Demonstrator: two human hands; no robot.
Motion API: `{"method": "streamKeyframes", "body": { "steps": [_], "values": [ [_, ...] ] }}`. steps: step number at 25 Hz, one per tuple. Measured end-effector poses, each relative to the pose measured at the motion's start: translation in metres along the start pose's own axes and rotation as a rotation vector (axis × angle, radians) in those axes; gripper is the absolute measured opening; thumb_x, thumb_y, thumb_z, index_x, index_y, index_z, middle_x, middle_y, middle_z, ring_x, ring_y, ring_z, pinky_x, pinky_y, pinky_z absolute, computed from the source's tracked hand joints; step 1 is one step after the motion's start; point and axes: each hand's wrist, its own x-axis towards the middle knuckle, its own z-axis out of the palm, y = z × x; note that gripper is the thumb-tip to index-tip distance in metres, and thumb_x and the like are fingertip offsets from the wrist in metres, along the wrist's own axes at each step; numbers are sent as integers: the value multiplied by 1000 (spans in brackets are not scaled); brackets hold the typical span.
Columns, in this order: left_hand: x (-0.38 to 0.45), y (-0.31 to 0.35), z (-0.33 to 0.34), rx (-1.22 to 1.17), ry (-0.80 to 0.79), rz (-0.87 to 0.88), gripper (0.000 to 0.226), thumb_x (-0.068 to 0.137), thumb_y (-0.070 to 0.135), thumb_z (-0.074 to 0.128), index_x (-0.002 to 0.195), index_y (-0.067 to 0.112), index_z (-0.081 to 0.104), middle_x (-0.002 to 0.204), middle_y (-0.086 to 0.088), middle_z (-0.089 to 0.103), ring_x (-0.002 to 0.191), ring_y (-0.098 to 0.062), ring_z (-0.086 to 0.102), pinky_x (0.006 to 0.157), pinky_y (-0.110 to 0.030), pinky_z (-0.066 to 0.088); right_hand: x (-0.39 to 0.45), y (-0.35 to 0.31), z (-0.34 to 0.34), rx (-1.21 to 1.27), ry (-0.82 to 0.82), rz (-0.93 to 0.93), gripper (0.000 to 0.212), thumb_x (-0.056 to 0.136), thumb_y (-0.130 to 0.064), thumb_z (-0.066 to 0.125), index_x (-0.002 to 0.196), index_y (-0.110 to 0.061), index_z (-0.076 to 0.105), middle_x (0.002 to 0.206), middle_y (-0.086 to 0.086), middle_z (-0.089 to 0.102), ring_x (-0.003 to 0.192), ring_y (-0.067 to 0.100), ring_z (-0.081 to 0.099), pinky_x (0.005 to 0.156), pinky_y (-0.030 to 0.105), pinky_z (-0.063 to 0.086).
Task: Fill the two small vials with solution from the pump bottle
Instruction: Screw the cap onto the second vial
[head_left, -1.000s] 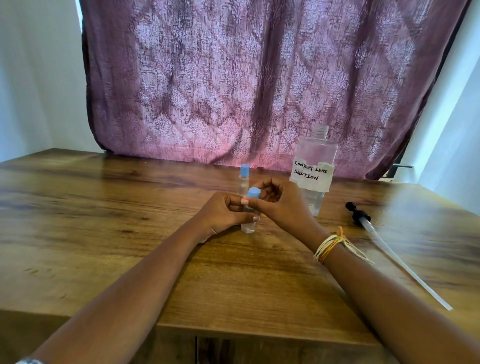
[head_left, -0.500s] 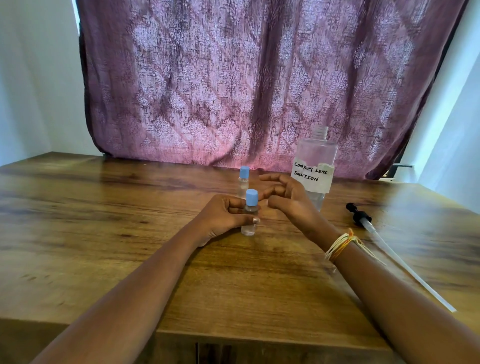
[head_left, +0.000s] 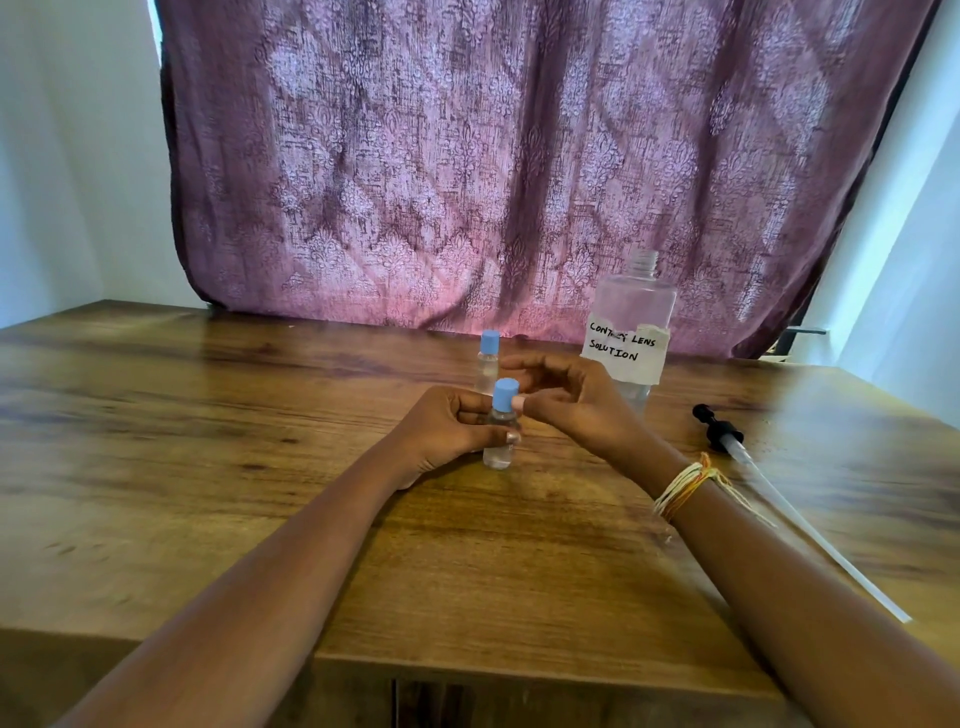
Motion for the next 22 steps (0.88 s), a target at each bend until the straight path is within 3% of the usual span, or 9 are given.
{"method": "streamKeyframes", "body": {
  "steps": [2, 4, 5, 8, 9, 13, 18, 22],
  "values": [
    [0, 0, -1, -6, -8, 11, 24, 74, 9, 82, 98, 13, 79, 95, -5, 79, 92, -18, 75, 85, -28, 56, 0, -1, 4, -62, -23, -4, 38, 84, 1, 67, 120, -12, 67, 113, 1, 71, 105, 9, 65, 98, 36, 50],
    [0, 0, -1, -9, -11, 21, 25, 75, 8, 81, 100, 12, 78, 94, -4, 79, 92, -18, 75, 85, -28, 57, 0, -2, 8, -74, -34, -1, 44, 84, 5, 64, 125, -10, 63, 124, 4, 67, 120, 12, 60, 106, 37, 46],
    [0, 1, -1, -10, -11, 24, 25, 76, 7, 80, 100, 12, 78, 94, -4, 79, 92, -17, 75, 85, -28, 58, 0, -3, 10, -70, -21, 3, 44, 83, 4, 66, 125, -10, 63, 122, 4, 68, 115, 10, 62, 102, 35, 49],
    [-1, 1, -1, -12, -18, 30, 24, 76, 4, 80, 98, 13, 78, 92, -3, 79, 88, -14, 75, 76, -22, 57, 0, -2, 10, -68, 60, 21, 51, 73, -6, 81, 120, -11, 65, 91, -2, 69, 72, -4, 64, 72, 18, 51],
    [-1, 1, -1, -13, -21, 32, 24, 76, 4, 79, 98, 14, 78, 91, -1, 80, 86, -11, 75, 73, -19, 56, 0, -1, 9, -68, 64, 29, 57, 71, -8, 83, 124, -11, 62, 90, -1, 67, 72, -2, 63, 71, 17, 51],
    [0, 2, -1, 7, -19, 13, 23, 76, 10, 81, 97, 17, 79, 92, 1, 80, 90, -12, 75, 78, -21, 55, 1, 2, 4, 123, -46, 88, 64, 84, 7, 65, 141, -9, 43, 118, 14, 69, 109, 20, 67, 92, 33, 55],
    [0, 1, -1, 7, -14, 20, 19, 75, 11, 81, 87, 25, 81, 90, 3, 80, 89, -12, 75, 77, -20, 54, 3, 4, 7, 81, 18, 71, 49, 80, 8, 68, 124, -12, 58, 100, 14, 74, 89, 16, 72, 75, 25, 56],
    [-1, 2, 0, -4, -23, 24, 20, 77, 10, 80, 85, 28, 81, 89, 4, 80, 85, -9, 75, 71, -15, 53, 2, 4, 9, 132, -12, 72, 47, 83, 6, 67, 127, -10, 56, 109, 15, 72, 97, 16, 70, 79, 23, 57]
  ]
}}
